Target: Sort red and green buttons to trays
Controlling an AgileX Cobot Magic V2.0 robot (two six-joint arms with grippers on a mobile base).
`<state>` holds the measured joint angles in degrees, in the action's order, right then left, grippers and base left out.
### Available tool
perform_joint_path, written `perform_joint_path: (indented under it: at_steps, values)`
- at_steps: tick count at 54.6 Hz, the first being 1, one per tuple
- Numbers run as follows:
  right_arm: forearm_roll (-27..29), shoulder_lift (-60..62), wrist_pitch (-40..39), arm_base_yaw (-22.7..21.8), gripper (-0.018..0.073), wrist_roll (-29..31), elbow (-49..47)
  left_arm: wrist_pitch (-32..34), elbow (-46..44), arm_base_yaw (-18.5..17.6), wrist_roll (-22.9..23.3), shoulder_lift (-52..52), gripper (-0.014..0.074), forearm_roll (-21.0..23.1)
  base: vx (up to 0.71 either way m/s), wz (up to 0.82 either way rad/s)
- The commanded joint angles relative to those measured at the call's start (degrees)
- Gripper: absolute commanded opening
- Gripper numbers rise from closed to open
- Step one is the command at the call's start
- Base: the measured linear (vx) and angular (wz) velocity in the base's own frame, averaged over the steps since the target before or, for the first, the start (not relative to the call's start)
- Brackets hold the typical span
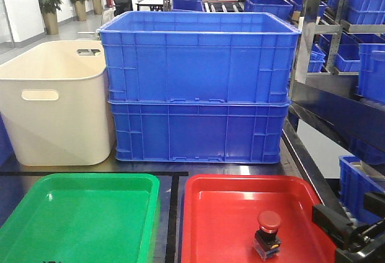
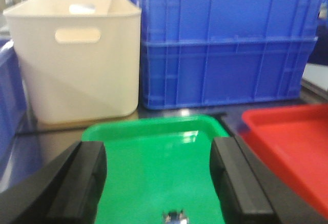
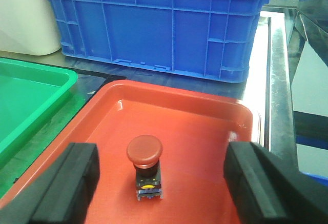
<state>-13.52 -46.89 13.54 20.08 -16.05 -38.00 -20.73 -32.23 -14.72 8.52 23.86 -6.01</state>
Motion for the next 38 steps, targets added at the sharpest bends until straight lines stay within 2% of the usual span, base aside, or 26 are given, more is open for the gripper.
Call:
perform_joint_path:
  at_steps: [1,17,22,29,38]
  values:
    - [-0.64,0.47,-4.28,-0.14,0.0549,0.44,-1.65,0.46,-1.97,-0.43,0.65,-0.27,0.0538,0.03,0.0,0.0]
    - [-0.64,0.47,-4.27,-0.14,0.0549,0.39,-1.65,-2.28,-1.97,-0.43,0.6,-0.13,0.0538,-0.03,0.0,0.0]
    - [-0.64,0.47,-3.91,-0.14,0.0549,0.39,-1.65,-1.22,-1.26,-0.43,0.6,-0.38,0.0538,-0.08,0.0,0.0]
    - [-0.64,0.47,-3.8,-0.14,0.0549,0.39,-1.65,7.11,5.27,1.35,0.33,-3.52,0.0528,0.42,0.0,0.0]
    - [-0.64,0.47,-3.75,-0.14,0.0549,0.39,-1.65,20.73,19.21,5.32,0.39,-11.95,0.0446,2.98,0.0,0.0]
